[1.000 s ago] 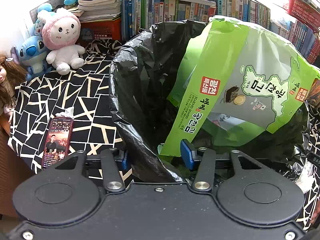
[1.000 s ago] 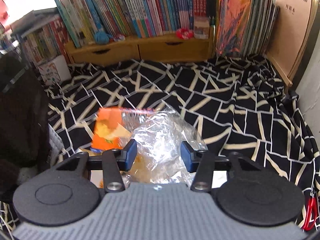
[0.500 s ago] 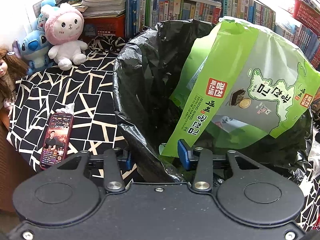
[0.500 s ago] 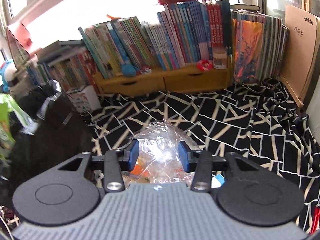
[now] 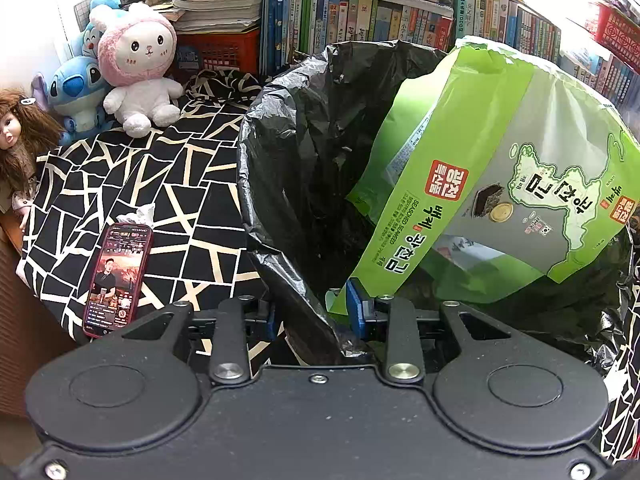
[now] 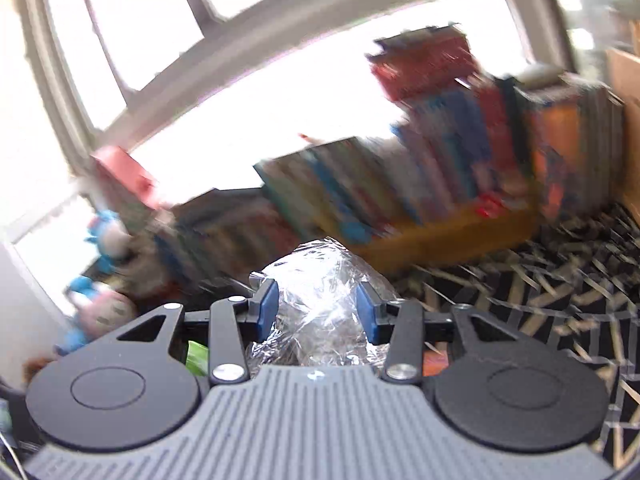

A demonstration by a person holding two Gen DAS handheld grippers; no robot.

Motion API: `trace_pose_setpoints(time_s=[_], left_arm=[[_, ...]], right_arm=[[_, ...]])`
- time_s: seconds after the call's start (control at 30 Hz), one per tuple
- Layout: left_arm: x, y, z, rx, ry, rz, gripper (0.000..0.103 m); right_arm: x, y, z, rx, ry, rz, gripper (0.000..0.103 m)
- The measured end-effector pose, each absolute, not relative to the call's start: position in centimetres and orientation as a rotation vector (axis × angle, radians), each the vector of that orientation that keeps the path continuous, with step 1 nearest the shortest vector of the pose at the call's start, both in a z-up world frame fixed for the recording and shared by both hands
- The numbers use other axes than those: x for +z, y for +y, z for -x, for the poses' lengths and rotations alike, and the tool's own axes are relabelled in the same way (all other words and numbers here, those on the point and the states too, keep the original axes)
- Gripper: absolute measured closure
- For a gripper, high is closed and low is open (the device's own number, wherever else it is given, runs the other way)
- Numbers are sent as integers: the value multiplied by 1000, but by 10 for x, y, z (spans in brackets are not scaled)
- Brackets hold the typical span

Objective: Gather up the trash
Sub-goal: 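Carry the plastic wrap with the right tool into the bin and release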

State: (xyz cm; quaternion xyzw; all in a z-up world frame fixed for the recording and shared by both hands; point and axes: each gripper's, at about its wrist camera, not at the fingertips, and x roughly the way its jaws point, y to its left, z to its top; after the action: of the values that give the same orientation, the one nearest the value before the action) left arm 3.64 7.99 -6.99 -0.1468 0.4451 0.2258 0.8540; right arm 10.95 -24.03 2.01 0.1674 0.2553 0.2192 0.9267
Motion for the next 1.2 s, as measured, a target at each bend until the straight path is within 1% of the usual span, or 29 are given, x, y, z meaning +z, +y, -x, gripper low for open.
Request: trace_pose_setpoints(time_s=[0.1, 0.23, 0.33, 0.53, 0.7, 0.77, 0.93, 1.1, 1.2], left_arm=[[-70, 80, -37, 475, 938, 309, 72], [-70, 80, -37, 476, 938, 309, 72], [-71, 81, -38, 476, 942, 310, 72], [-71, 79, -40, 479, 947, 306, 72], [-71, 80, -40, 476, 947, 308, 72], [-71, 80, -40, 475, 948, 308, 72], [-71, 80, -40, 469, 946, 308, 72], [-71, 81, -41, 470, 952, 306, 72], [-71, 81, -41, 468, 953, 309, 72]], right_arm=[[44, -228, -103, 580, 492, -381, 56], [54, -198, -99, 723, 525, -386, 55], [42, -169, -105, 775, 616, -346, 55], [-9, -129, -132, 788, 893, -343, 57], [-31, -100, -149, 669, 1038, -164, 57], [-35, -89, -149, 634, 1065, -76, 57], [-36, -68, -149, 625, 1097, 33, 57], [-33, -57, -156, 602, 1132, 67, 57], [-33, -53, -159, 597, 1151, 79, 54]])
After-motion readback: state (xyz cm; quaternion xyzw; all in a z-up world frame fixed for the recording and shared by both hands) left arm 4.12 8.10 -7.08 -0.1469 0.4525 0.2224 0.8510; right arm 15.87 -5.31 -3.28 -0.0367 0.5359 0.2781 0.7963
